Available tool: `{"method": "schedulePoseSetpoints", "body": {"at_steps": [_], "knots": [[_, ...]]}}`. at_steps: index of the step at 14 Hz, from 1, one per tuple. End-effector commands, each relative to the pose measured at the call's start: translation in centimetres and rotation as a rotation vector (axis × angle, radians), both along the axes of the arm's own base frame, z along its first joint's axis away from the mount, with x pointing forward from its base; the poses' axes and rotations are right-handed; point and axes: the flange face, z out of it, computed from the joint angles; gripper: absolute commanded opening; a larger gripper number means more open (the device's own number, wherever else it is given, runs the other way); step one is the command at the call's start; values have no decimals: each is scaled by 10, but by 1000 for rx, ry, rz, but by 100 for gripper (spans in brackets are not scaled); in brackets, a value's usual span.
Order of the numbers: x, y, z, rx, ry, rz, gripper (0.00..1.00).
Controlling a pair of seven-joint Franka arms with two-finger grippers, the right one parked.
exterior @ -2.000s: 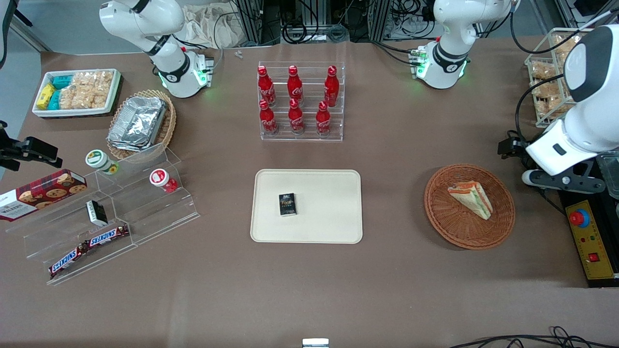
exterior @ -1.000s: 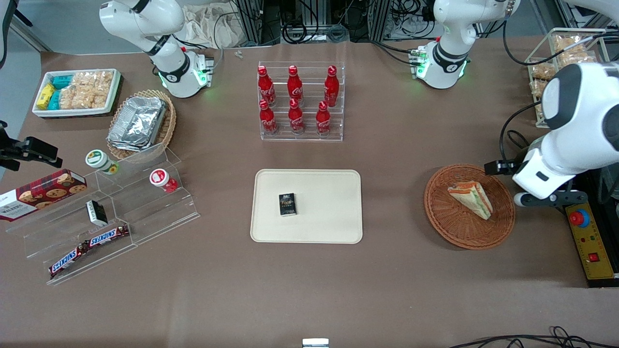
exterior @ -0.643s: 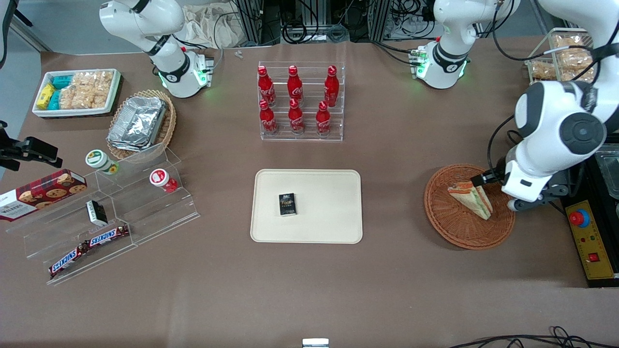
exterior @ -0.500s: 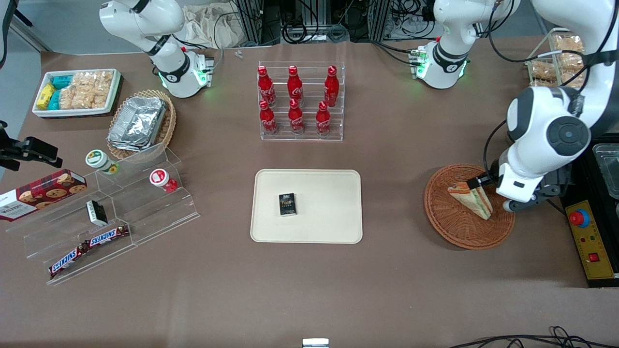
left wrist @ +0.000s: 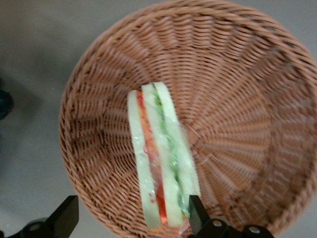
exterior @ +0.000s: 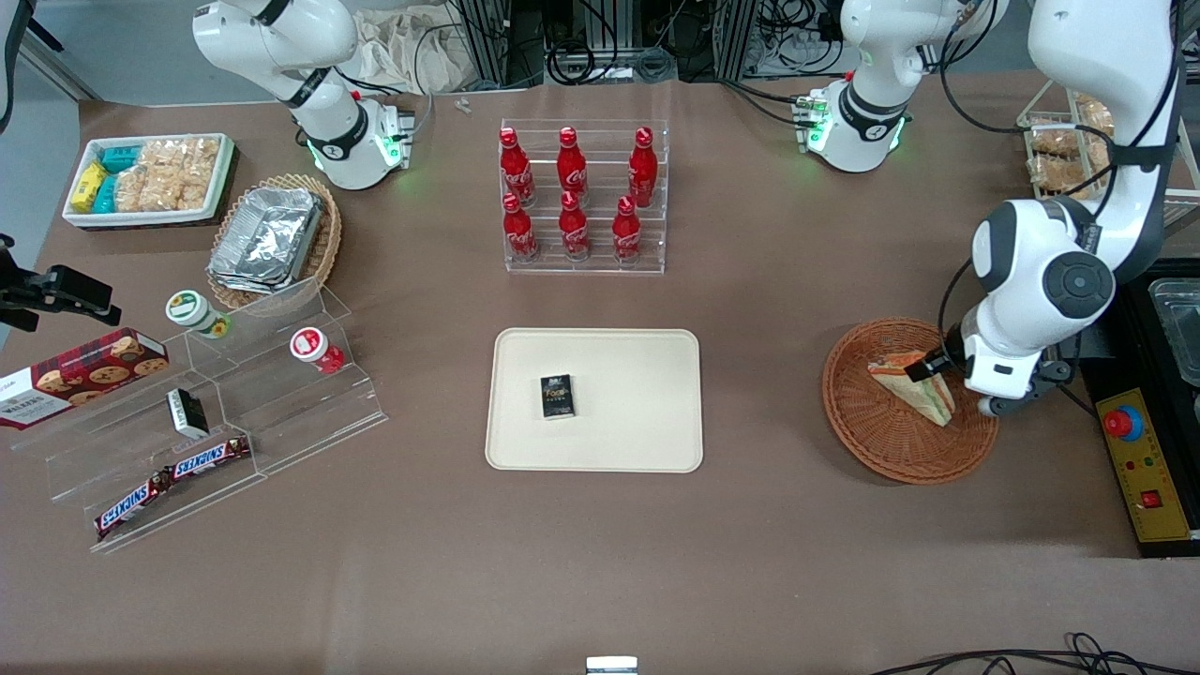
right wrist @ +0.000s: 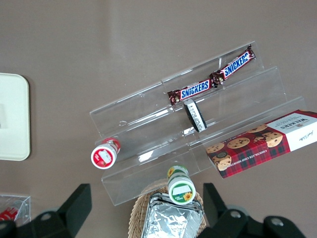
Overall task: Place sandwich from basket to tray
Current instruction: 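Lower the left gripper and close it on the sandwich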
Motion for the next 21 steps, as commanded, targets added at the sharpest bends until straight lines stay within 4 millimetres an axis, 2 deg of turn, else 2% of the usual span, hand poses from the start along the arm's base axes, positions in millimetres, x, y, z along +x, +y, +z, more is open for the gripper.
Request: {"method": "schedulePoseSetpoints", "body": {"at_steps": [1, 3, 7, 11, 12, 18, 19, 20, 21], "knots": [[1, -1, -24, 15, -17, 95, 100], [0, -2, -36, 15, -2, 131, 100], [10, -11, -38, 17, -16, 222, 100], [23, -13, -18, 20, -22, 274, 100], [25, -19, -19, 19, -19, 284, 100], [21, -22, -43, 20, 2, 287, 100], [23, -21, -41, 19, -4, 290, 93], [23, -21, -40, 18, -6, 305, 55], [24, -21, -34, 19, -14, 319, 5]]}}
